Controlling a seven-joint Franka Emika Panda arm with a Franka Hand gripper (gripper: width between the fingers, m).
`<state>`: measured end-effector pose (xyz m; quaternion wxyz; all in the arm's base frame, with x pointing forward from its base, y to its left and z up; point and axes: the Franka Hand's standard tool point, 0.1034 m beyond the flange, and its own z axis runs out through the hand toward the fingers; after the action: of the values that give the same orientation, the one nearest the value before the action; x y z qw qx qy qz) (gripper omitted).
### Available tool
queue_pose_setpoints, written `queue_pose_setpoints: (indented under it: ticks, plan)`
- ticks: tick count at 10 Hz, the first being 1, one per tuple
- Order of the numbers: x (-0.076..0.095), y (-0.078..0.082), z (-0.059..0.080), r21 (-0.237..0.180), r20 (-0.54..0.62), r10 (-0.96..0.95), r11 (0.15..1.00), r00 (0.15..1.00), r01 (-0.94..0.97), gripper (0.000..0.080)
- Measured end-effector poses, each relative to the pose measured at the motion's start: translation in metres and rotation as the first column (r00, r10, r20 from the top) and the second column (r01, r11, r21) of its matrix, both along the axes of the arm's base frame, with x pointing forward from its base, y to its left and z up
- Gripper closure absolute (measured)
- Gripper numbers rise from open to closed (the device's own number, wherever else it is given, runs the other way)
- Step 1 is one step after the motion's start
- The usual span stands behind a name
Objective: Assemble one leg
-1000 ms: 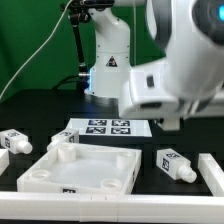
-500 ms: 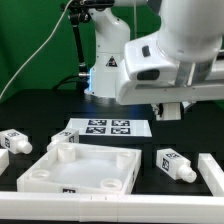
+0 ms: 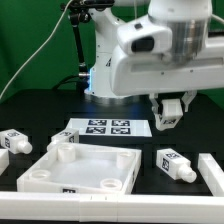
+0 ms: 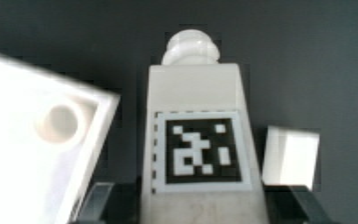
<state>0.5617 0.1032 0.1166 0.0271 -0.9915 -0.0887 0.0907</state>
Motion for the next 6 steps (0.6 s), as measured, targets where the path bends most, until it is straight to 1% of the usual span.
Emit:
queue_pose_setpoints:
  ticks: [1, 2, 3, 4, 5, 6]
  plan:
    - [0.0057, -0.0042, 0.0012, 0.005, 0.053, 0.002, 1.0, 0.999, -0.003, 0.0517]
    - [0.01, -0.0036, -0.0032, 0.014, 0.137, -0.01, 1.0, 0.99, 0.008, 0.0517]
    - [0.0075, -0.0041, -0.0042, 0.017, 0.171, -0.009, 1.0, 0.985, 0.006, 0.0517]
    - [0.0145, -0.0042, -0.0031, 0.027, 0.255, -0.015, 1.0, 0.967, 0.008, 0.0517]
    - [0.0157, -0.0049, -0.0048, 0.035, 0.327, -0.021, 0.999, 0.945, 0.01, 0.0517]
    - [0.0151, -0.0057, -0.0065, 0.038, 0.356, -0.023, 0.999, 0.934, 0.01, 0.0517]
